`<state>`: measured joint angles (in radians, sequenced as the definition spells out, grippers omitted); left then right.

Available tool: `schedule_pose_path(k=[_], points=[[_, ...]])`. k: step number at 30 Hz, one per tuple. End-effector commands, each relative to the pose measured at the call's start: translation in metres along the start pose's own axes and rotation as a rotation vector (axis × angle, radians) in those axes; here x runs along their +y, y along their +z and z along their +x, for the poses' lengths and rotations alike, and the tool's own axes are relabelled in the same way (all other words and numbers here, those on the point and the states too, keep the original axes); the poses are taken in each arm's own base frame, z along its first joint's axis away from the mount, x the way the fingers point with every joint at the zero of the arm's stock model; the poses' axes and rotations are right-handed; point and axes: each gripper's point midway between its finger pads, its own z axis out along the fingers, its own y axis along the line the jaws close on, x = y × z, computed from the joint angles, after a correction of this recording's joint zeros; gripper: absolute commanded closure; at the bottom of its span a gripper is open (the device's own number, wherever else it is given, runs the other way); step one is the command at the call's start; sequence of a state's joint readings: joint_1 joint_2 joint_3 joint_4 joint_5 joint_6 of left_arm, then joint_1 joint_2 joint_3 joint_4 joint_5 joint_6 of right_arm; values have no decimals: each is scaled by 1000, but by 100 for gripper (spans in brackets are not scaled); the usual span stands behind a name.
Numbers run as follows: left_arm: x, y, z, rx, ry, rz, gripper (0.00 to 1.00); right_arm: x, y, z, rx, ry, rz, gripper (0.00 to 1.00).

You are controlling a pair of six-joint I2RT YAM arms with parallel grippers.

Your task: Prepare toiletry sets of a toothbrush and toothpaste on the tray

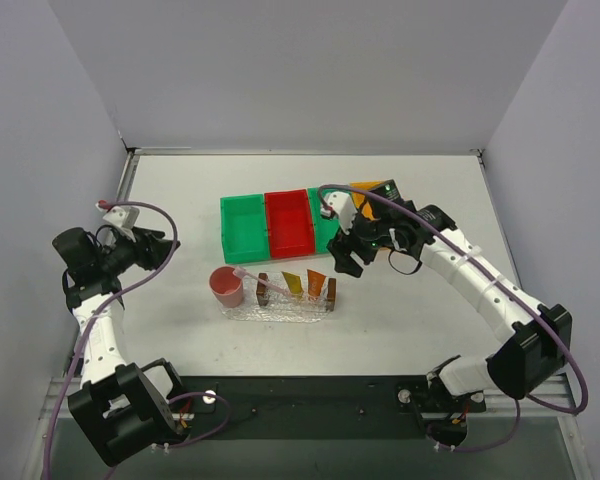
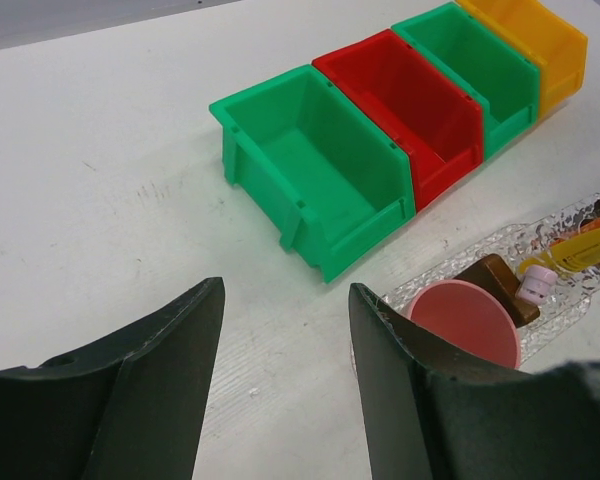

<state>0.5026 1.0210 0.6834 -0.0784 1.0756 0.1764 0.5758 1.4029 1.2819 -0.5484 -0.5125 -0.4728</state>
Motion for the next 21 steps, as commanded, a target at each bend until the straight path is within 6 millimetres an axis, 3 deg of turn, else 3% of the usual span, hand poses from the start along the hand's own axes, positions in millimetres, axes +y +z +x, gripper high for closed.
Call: schedule_pose_path(k=[1,6,11,16,21], points=[[5,-2,-1,14,86,-21,37,-6,-20,24,-9,-2,56,34],[10,-1,10,36,91,-30,37,-11,-21,59,44,-17,97,36],[16,2,18,54,87,-33,37,-17,-4,88,90,15,101,39],[24,3,25,77,116,-50,37,-28,17,105,128,48,87,47],[30,2,34,100,133,-69,37,-39,34,107,134,89,97,59]])
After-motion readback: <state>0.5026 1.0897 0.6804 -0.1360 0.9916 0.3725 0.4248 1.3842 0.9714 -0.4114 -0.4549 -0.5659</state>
